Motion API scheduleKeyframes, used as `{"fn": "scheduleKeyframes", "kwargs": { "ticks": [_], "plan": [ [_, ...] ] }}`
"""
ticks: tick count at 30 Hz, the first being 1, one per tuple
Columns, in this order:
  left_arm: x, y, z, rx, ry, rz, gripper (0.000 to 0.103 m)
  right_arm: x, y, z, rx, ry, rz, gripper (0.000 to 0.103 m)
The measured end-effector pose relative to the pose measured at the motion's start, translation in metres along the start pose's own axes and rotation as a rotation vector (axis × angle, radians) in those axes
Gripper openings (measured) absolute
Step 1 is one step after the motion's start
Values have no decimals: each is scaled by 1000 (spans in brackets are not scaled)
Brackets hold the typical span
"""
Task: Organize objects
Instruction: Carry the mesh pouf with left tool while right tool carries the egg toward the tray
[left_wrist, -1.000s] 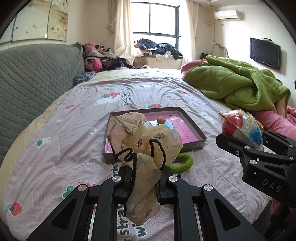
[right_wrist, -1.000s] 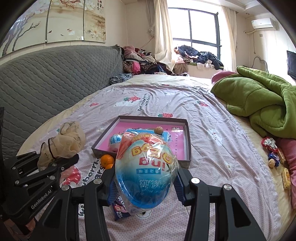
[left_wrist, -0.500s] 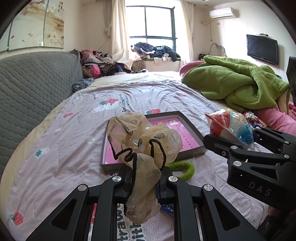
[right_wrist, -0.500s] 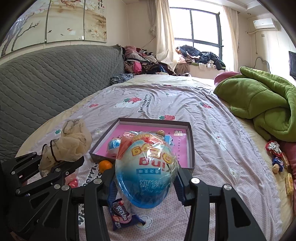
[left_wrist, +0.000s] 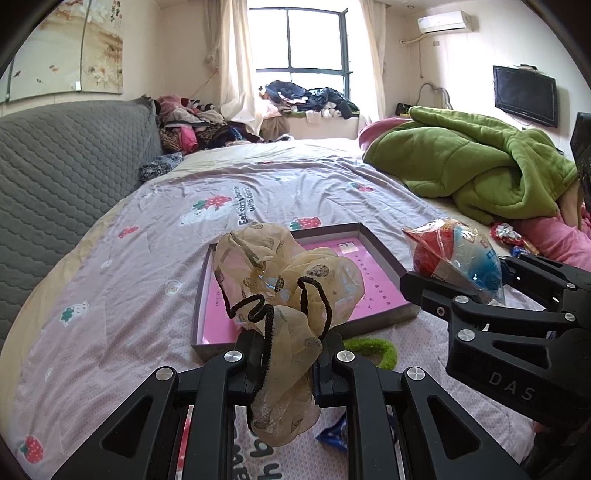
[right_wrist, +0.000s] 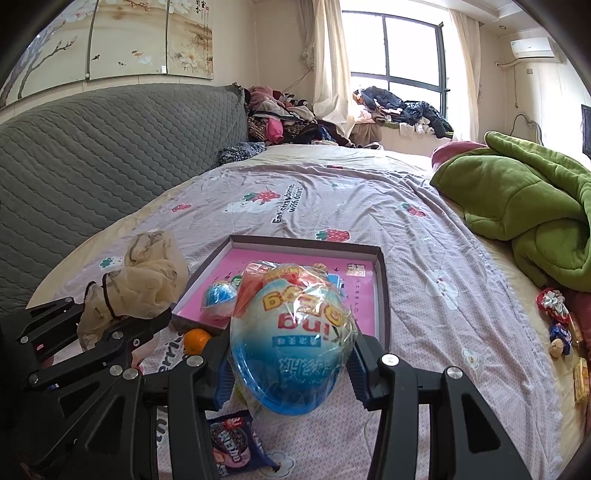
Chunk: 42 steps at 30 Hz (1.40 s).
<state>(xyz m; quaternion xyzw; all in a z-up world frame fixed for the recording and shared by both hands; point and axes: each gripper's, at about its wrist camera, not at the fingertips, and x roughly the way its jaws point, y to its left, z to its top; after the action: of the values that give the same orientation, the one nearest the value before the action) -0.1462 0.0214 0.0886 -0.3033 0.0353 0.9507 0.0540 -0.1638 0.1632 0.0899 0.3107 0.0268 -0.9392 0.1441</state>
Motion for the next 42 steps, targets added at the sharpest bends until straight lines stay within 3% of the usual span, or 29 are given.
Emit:
{"fn": "scheduleKeyframes", "kwargs": {
  "ticks": [15, 42],
  "plan": [
    [66, 6, 27, -25, 61, 4, 17, 33, -32, 20, 15, 5, -41, 50],
    [155, -7, 26, 16, 170, 8, 17, 129, -53, 11, 11, 136, -51, 50]
  ]
}}
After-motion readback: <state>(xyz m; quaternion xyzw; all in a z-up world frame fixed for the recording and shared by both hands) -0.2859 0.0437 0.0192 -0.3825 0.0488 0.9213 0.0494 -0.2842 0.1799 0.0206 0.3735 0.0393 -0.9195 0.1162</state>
